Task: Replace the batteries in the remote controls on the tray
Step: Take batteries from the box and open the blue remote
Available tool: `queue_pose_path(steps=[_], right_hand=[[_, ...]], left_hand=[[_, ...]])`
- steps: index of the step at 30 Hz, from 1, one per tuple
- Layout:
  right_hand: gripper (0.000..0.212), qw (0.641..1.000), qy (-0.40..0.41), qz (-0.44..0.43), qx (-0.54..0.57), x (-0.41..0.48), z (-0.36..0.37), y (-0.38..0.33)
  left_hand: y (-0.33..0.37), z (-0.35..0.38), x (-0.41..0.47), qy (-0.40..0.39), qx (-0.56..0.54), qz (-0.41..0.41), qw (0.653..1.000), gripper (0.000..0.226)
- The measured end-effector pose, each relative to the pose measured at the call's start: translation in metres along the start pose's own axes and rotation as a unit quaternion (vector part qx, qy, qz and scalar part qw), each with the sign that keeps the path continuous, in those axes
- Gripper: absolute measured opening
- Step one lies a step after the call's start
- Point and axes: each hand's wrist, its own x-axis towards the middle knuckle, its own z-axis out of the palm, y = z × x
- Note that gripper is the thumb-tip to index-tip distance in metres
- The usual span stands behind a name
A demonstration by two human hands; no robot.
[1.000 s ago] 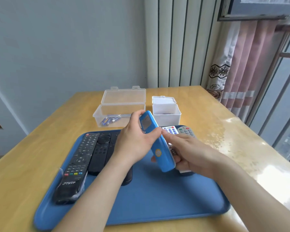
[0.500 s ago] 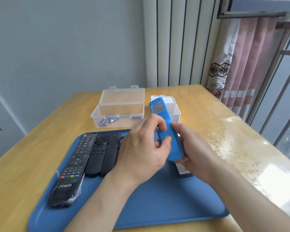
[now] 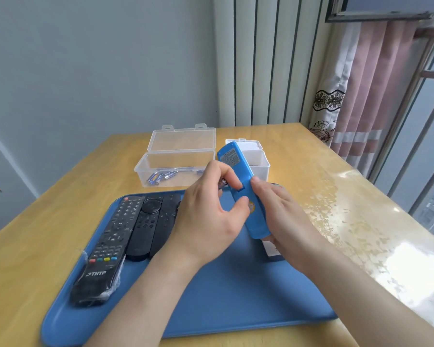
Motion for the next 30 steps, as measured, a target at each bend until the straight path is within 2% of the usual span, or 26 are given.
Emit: queue_pose_path(steps=[3, 8, 12, 14, 16, 19, 20, 22, 25, 30], right_hand=[[0.034, 1.0, -0.016, -0.013, -0.015, -0.002, 0.001, -0.002], [0.05, 0.999, -0.035, -0.021, -0.013, -0.002, 0.005, 0.001], [0.04, 1.0, -0.024, -0.007, 0.007, 0.003, 0.001, 0.004], [0.04, 0.999, -0.016, 0.008, 0.04, 0.006, -0.002, 0.005], [0.04, 0.996, -0.013, 0.022, 0.08, 0.009, -0.004, 0.007], [0.044, 0.993, 0.013, 0.042, 0.113, 0.012, -0.006, 0.009], [0.045, 0.992, 0.023, 0.042, 0.117, 0.013, -0.008, 0.009], [0.044, 0.992, 0.035, 0.032, 0.115, 0.014, -0.011, 0.008], [0.039, 0.992, 0.044, 0.027, 0.118, 0.015, -0.014, 0.007], [0.038, 0.99, 0.017, 0.038, 0.136, 0.013, -0.01, 0.006]], left_hand=[[0.002, -0.002, 0.002, 0.0, -0.039, -0.023, 0.999, 0.022], [0.003, -0.003, 0.002, -0.01, -0.101, -0.057, 0.993, 0.021], [0.007, -0.013, 0.007, -0.054, -0.223, -0.086, 0.97, 0.024], [0.011, -0.017, 0.008, -0.08, -0.227, -0.083, 0.967, 0.015], [0.011, -0.019, 0.01, -0.091, -0.208, -0.072, 0.971, 0.005], [0.005, -0.03, 0.013, -0.081, -0.177, -0.06, 0.979, 0.009], [0.004, -0.037, 0.014, -0.093, -0.148, -0.064, 0.982, 0.01], [0.002, -0.048, 0.014, -0.175, -0.047, -0.084, 0.98, 0.006], [0.0, -0.04, 0.008, -0.331, 0.106, -0.112, 0.931, 0.006], [-0.005, -0.02, 0.002, -0.413, 0.192, -0.11, 0.883, 0.01]])
